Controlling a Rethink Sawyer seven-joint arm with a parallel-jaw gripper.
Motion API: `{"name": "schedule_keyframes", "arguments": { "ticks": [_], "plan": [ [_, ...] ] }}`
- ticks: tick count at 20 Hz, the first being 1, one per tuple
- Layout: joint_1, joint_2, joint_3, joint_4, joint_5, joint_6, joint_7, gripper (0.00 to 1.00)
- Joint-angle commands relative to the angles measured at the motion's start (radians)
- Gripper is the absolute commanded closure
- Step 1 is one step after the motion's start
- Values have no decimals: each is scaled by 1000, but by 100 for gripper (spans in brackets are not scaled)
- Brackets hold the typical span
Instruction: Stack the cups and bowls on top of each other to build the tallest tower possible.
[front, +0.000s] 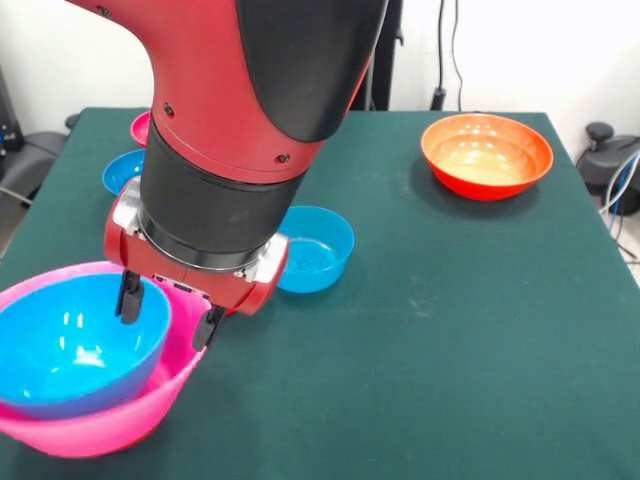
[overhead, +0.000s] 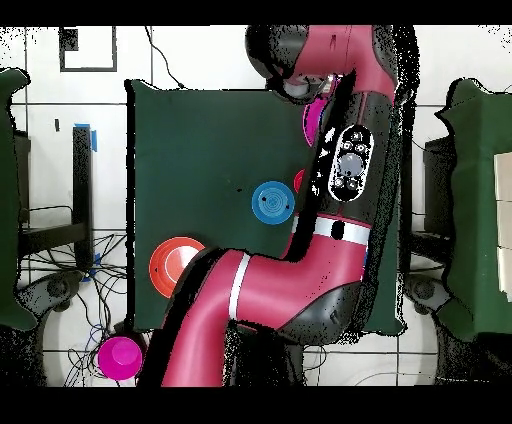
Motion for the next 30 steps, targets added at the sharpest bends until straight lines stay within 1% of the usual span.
{"name": "schedule_keyframes", "arguments": {
  "ticks": [1, 15, 22, 26, 30],
  "plan": [
    [27, -1, 23, 105, 8, -40, -203, 0],
    [27, -6, -6, 112, 22, -45, -200, 0],
    [13, 12, -26, 77, 42, -31, -226, 0],
    [15, -1, -40, 89, 40, -28, -227, 0],
    [30, -37, -48, 129, 36, -11, -207, 0]
  ]
}}
